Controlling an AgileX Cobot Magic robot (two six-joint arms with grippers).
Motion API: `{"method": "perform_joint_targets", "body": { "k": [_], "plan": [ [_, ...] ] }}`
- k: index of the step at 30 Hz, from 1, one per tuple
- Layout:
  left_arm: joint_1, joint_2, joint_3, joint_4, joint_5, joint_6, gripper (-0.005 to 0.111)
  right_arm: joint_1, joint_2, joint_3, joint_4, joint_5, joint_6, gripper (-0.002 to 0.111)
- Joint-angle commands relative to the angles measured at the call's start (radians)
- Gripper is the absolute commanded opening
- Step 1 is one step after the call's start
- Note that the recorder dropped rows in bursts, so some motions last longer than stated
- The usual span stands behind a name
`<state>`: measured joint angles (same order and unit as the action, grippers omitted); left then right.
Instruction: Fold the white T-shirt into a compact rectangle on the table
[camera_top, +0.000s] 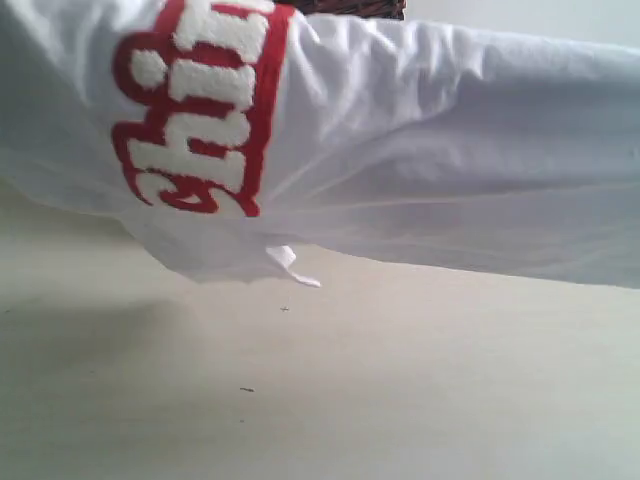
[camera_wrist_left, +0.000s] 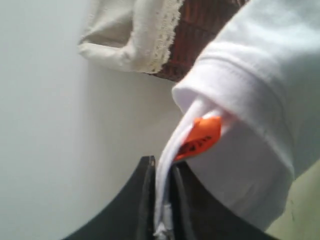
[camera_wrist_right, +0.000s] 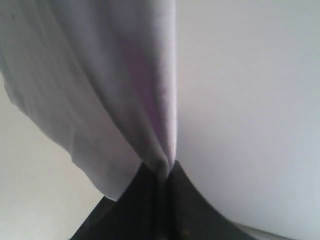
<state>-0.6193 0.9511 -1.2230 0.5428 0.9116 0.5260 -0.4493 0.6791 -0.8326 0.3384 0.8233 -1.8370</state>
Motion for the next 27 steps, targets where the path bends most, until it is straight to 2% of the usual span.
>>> {"method": "perform_joint_targets", "body": {
  "k": [1, 5, 9, 13, 19, 23, 27],
  "plan": [
    [0.001, -0.146, -0.021, -0.025, 0.008, -0.010, 0.000, -0.004, -0.105, -0.013, 0.008, 0.061, 0.012, 0.000],
    [0.001, -0.269, -0.021, -0.160, 0.057, -0.010, 0.000, -0.004, -0.200, -0.013, 0.036, 0.214, 0.012, 0.000],
    [0.006, -0.367, -0.019, -0.328, 0.212, -0.023, 0.000, -0.004, -0.288, -0.013, 0.112, 0.398, 0.012, 0.000],
    [0.062, -0.436, 0.007, -0.420, 0.305, -0.068, 0.000, -0.004, -0.359, -0.011, 0.136, 0.398, 0.097, 0.000],
    [0.166, -0.509, 0.086, -0.530, 0.309, -0.125, 0.000, -0.004, -0.448, -0.006, 0.131, 0.398, 0.298, 0.000],
    [0.182, -0.525, 0.176, -0.582, 0.309, -0.142, 0.000, -0.004, -0.475, 0.071, 0.097, 0.398, 0.323, 0.000],
    [0.182, -0.524, 0.281, -0.566, 0.309, -0.143, 0.000, -0.004, -0.477, 0.210, 0.055, 0.398, 0.284, 0.000]
  ]
}}
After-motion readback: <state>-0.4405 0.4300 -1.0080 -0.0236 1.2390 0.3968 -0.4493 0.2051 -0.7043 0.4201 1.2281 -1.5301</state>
